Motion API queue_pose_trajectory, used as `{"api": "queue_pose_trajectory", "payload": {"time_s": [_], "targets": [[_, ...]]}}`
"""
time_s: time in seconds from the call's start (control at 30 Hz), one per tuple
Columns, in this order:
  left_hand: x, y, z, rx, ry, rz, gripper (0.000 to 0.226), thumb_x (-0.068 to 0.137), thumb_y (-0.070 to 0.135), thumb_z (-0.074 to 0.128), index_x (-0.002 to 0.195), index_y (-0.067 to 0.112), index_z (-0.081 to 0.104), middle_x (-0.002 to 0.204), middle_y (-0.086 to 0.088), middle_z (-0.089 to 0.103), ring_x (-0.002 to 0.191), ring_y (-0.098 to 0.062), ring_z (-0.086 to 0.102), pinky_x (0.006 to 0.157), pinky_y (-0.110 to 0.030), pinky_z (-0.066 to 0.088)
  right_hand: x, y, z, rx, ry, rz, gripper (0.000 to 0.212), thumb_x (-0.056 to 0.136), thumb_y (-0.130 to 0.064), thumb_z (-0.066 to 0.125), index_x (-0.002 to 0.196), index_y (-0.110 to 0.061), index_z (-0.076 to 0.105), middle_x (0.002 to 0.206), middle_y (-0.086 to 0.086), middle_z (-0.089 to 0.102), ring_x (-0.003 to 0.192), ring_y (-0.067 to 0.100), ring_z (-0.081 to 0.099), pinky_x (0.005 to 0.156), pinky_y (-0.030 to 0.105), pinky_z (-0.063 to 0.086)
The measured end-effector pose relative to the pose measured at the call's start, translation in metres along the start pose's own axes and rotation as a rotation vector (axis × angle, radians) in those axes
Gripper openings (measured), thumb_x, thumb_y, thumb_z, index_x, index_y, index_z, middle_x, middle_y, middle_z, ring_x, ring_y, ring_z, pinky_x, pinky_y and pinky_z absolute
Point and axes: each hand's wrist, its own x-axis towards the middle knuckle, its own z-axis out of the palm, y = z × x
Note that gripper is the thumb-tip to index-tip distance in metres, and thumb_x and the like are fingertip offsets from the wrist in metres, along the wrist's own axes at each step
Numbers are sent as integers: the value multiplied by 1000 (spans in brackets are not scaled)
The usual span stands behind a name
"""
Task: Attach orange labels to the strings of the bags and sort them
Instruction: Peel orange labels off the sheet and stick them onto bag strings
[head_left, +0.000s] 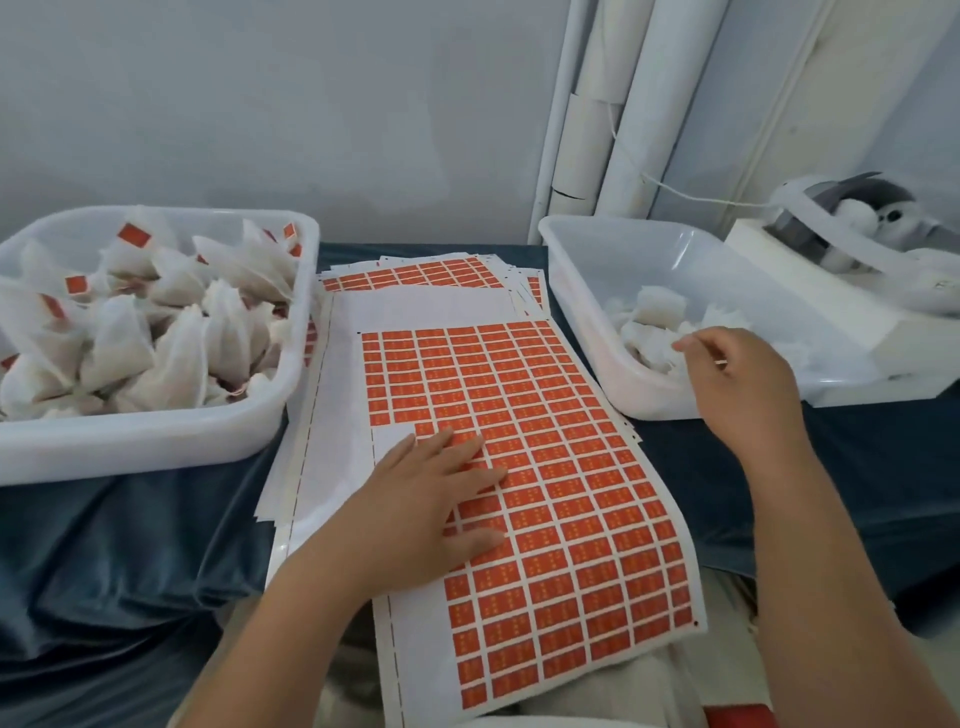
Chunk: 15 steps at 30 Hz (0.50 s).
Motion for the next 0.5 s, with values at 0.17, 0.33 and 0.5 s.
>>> {"api": "queue_pose_trajectory", "payload": {"time_s": [0.17,0.33,0.5], "targets": [[3,-7,0,24,61,-38,80,87,91,31,159,58,19,171,31,4,162,-7,-5,122,-40,-14,61,-10,2,-290,-265,100,31,100,-44,61,97,-17,77,88,0,73,86,24,66,80,37,48],[10,-10,-21,11,38,-83,78,86,88,35,157,56,31,172,26,14,163,-10,2,125,-44,-8,95,-26,34,-594,-439,168,32,86,-58,72,90,-28,60,83,-2,57,75,20,53,75,39,42],[-6,12,-23,93,144,-211,59,97,73,48,151,47,47,159,23,45,147,-13,45,122,-46,35,102,-21,35,-718,-429,173,20,76,-40,70,80,-26,57,80,-1,59,69,20,51,70,40,40]]}}
